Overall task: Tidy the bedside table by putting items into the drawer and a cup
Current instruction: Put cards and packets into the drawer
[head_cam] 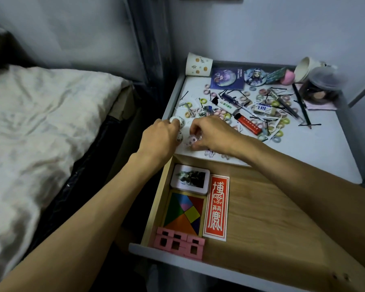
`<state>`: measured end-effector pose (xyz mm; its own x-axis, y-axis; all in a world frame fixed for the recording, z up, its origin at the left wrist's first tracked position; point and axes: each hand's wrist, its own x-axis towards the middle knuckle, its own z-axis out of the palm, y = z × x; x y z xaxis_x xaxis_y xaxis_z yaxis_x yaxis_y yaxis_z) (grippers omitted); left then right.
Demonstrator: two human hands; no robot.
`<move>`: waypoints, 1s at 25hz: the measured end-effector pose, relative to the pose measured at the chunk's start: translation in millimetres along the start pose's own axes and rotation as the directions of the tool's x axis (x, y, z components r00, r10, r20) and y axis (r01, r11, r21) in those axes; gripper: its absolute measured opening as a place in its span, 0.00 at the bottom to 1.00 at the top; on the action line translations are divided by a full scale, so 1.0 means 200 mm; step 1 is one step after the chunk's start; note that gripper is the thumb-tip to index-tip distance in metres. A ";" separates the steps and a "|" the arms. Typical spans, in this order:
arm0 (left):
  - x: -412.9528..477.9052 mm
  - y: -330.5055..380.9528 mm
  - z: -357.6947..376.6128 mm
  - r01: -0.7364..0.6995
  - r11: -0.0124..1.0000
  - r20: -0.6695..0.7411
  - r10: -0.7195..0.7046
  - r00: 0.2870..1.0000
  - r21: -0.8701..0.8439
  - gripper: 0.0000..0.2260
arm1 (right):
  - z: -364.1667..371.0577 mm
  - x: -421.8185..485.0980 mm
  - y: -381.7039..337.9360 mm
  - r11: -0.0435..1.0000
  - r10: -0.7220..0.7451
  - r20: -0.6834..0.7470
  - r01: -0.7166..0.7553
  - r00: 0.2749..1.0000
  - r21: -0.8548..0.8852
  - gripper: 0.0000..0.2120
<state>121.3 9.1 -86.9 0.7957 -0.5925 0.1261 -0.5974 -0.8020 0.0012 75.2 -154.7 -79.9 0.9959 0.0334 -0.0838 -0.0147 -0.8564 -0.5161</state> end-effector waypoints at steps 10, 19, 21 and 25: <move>0.28 -0.05 -0.09 -0.083 0.991 0.183 0.062 0.981 0.110 0.21 | -0.10 -0.19 0.05 0.806 0.264 -0.158 -0.127 0.951 0.579 0.10; 0.32 -0.04 -0.07 -0.168 0.956 0.184 0.126 0.975 0.240 0.17 | -0.10 -0.26 0.08 0.735 0.256 -0.118 -0.114 0.959 0.668 0.05; 0.32 -0.04 -0.07 -0.179 0.940 0.163 0.136 0.977 0.289 0.17 | -0.10 -0.28 0.07 0.728 0.252 -0.091 -0.127 0.963 0.674 0.05; 0.25 -0.02 -0.13 -0.186 0.956 0.118 0.162 0.980 0.229 0.17 | -0.05 -0.37 0.02 0.733 0.184 -0.013 -0.128 0.983 0.668 0.05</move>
<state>161.9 -15.1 -54.2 0.6945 -0.7194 0.0067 -0.6956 -0.6738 -0.2493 2.5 -166.0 -67.1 0.9773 -0.1315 -0.1664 -0.1982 -0.2872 -0.9371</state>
